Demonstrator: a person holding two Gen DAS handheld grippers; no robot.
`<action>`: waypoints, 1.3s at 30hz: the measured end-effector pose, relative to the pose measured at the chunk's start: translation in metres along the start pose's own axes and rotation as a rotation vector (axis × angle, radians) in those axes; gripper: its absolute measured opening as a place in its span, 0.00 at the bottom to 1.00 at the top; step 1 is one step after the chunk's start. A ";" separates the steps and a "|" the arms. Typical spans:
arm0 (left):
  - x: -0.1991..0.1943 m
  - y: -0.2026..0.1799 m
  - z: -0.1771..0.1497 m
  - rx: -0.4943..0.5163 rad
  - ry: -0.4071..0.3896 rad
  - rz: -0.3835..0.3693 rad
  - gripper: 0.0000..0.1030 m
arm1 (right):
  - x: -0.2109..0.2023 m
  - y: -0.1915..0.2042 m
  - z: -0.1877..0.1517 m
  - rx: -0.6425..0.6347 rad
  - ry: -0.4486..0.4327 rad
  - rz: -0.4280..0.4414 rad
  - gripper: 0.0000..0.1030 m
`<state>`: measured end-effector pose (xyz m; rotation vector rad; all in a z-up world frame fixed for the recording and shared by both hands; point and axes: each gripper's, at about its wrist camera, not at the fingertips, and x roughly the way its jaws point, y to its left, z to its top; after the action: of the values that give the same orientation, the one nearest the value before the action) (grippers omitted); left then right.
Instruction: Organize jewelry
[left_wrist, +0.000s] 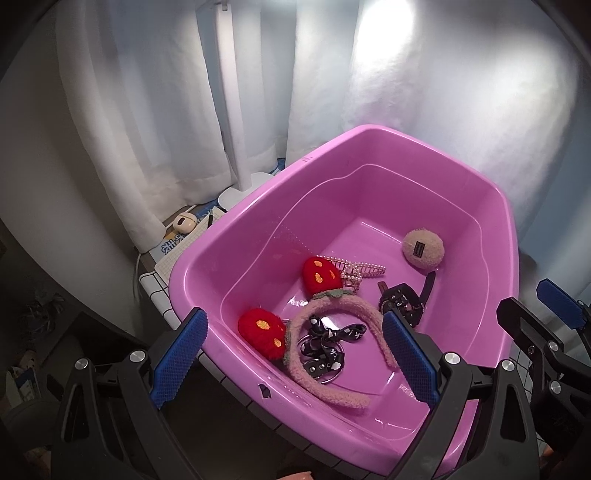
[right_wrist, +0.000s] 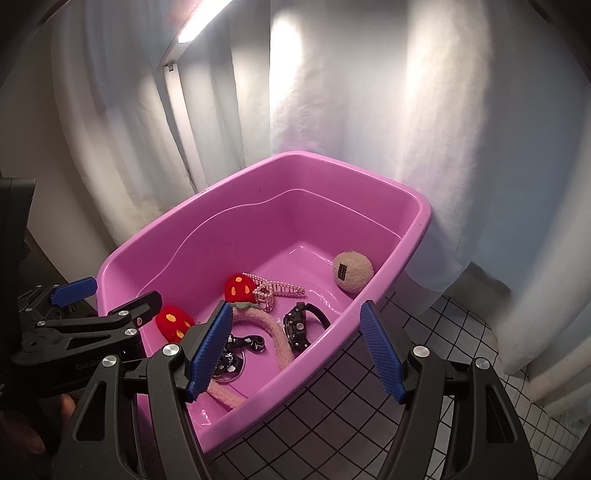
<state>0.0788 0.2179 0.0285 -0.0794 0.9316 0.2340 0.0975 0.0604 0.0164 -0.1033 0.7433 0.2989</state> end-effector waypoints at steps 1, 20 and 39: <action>-0.001 0.000 -0.001 0.001 -0.001 0.000 0.91 | -0.001 0.000 -0.001 0.001 0.000 -0.002 0.66; -0.012 -0.003 -0.005 0.012 0.000 0.054 0.91 | -0.009 -0.004 -0.005 -0.005 0.004 -0.065 0.66; -0.019 -0.003 -0.008 0.018 -0.009 0.064 0.91 | -0.013 -0.003 -0.006 0.002 0.016 -0.074 0.66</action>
<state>0.0625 0.2103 0.0394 -0.0322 0.9284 0.2852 0.0859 0.0532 0.0208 -0.1313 0.7534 0.2266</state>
